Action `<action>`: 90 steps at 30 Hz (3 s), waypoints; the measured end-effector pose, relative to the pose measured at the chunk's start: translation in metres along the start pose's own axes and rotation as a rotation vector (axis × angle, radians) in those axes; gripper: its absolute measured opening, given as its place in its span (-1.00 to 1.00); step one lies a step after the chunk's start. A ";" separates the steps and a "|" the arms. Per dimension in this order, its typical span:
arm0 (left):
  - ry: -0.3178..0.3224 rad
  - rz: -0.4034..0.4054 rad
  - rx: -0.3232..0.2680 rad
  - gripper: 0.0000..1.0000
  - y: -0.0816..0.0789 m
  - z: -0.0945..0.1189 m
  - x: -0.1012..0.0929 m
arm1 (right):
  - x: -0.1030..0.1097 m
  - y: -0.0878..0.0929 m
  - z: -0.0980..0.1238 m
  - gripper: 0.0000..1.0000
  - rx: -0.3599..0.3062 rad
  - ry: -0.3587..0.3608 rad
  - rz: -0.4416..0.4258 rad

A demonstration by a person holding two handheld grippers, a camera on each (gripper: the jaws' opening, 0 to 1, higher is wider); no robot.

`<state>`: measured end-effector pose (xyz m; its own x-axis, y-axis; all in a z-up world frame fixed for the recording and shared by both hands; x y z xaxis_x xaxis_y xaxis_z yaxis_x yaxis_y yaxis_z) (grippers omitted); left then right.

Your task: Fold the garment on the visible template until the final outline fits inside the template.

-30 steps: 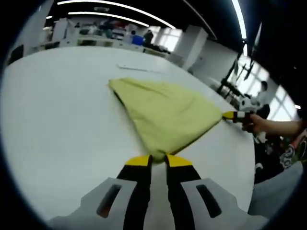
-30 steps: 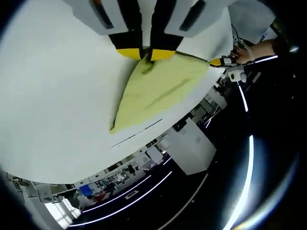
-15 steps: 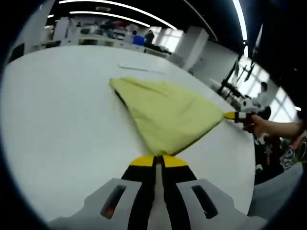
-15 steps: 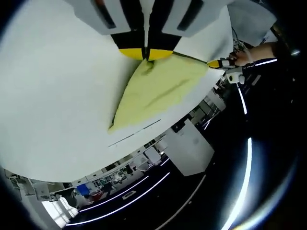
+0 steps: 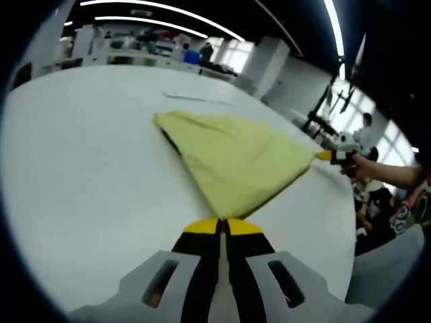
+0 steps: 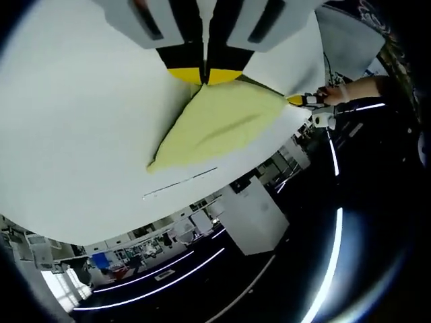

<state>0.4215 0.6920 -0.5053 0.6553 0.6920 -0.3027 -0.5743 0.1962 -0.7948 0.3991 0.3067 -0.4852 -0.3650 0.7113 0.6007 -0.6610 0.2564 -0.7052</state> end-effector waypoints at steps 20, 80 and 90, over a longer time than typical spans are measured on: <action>0.079 0.009 0.053 -1.00 0.030 0.025 -0.032 | 0.010 0.043 0.038 -1.00 0.086 -0.020 0.033; -0.028 -0.165 -0.133 0.98 0.013 0.052 -0.056 | 0.027 0.037 0.056 0.99 0.081 0.146 0.307; -0.010 -0.066 -0.191 0.86 0.005 0.047 -0.056 | 0.043 0.029 0.046 0.90 0.017 0.105 0.242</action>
<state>0.3595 0.6870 -0.4675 0.6829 0.6894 -0.2416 -0.4258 0.1068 -0.8985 0.3338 0.3151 -0.4627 -0.4441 0.8148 0.3726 -0.5744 0.0602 -0.8164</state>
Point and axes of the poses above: the point that each gripper's makers call its tool centre point, and the gripper's own axes: z roughly backward along the fingers, x roughly to its left, y roughly out of its underside, the point moved 3 cm from there along z, roughly backward along the fingers, and after that the axes turned 5 degrees about -z, right-handed, at the moved point
